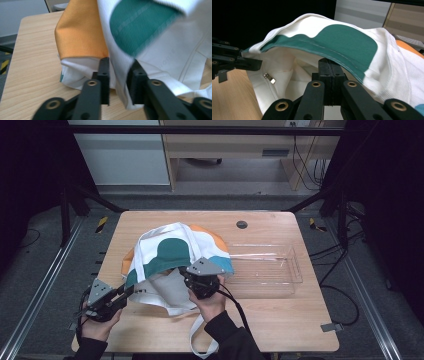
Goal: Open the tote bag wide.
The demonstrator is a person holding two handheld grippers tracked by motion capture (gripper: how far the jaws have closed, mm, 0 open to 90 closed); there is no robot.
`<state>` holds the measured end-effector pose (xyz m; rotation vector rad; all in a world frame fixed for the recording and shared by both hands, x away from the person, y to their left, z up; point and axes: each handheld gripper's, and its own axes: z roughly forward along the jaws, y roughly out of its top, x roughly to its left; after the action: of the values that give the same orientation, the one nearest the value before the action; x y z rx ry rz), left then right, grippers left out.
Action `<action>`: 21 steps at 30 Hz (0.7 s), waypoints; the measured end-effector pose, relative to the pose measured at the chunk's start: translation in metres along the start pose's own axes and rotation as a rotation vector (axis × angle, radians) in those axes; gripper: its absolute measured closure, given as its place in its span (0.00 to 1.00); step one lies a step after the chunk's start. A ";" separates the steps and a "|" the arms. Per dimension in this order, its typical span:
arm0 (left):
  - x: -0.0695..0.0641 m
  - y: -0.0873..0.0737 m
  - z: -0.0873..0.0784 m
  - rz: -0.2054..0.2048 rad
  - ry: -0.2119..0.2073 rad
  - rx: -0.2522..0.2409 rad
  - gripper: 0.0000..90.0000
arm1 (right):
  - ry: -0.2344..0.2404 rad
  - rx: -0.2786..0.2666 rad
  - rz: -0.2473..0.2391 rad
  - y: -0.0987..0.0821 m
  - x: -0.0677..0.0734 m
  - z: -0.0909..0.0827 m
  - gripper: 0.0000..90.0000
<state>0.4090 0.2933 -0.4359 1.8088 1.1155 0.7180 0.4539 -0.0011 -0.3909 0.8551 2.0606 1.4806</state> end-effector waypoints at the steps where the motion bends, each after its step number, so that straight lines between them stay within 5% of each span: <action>1: 0.000 0.000 0.000 0.000 0.000 0.000 0.75 | 0.000 0.000 0.000 0.000 0.000 0.000 1.00; 10: -0.006 0.007 -0.010 0.011 0.020 -0.050 0.52 | 0.002 0.001 -0.002 -0.002 0.000 0.000 1.00; 21: -0.011 0.029 -0.022 0.028 0.005 -0.111 0.45 | -0.024 0.032 0.027 -0.016 -0.007 0.002 1.00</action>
<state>0.3979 0.2850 -0.4009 1.7326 1.0348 0.7863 0.4565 -0.0090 -0.4066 0.9120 2.0682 1.4480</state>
